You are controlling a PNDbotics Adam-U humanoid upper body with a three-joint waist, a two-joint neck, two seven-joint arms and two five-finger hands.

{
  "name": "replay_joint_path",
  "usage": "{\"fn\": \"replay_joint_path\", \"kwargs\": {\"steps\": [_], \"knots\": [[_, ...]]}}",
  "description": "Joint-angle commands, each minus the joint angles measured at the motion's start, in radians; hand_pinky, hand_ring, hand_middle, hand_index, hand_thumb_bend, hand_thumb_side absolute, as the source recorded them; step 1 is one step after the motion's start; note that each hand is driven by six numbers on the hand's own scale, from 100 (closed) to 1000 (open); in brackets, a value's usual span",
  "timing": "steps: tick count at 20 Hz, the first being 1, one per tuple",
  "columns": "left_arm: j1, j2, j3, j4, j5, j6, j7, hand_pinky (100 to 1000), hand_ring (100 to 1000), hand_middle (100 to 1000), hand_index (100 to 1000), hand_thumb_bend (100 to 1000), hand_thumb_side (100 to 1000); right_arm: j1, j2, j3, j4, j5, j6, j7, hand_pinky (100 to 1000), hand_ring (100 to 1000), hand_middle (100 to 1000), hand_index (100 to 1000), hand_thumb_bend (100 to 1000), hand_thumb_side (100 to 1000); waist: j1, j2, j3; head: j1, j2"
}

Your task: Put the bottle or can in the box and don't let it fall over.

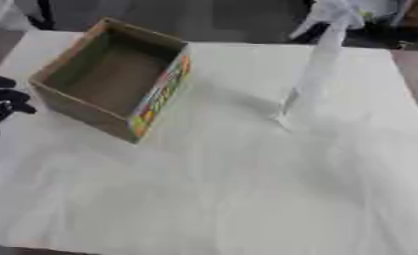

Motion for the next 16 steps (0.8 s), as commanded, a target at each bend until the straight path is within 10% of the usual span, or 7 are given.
{"fn": "replay_joint_path", "kwargs": {"steps": [1,6,16], "knots": [[0.001,0.024,0.008,-0.02,0.017,-0.001,0.006,621,667,678,907,114,766,-0.015,-0.076,-0.002,0.008,-0.005,-0.011,-0.006,818,1000,826,912,100,278,0.001,-0.028,0.002,-0.056,0.03],[0.01,0.014,0.013,-0.02,0.019,0.015,0.009,620,667,678,907,118,769,-0.043,-0.121,0.011,0.045,-0.01,-0.02,-0.013,817,1000,825,909,100,254,-0.002,-0.041,0.0,-0.111,0.046],[0.009,0.015,0.01,-0.02,0.015,0.025,0.007,619,666,676,907,118,772,-0.121,-0.218,0.061,0.167,-0.004,-0.01,0.063,819,1000,827,904,100,260,-0.003,-0.043,-0.005,-0.015,0.074]]}}
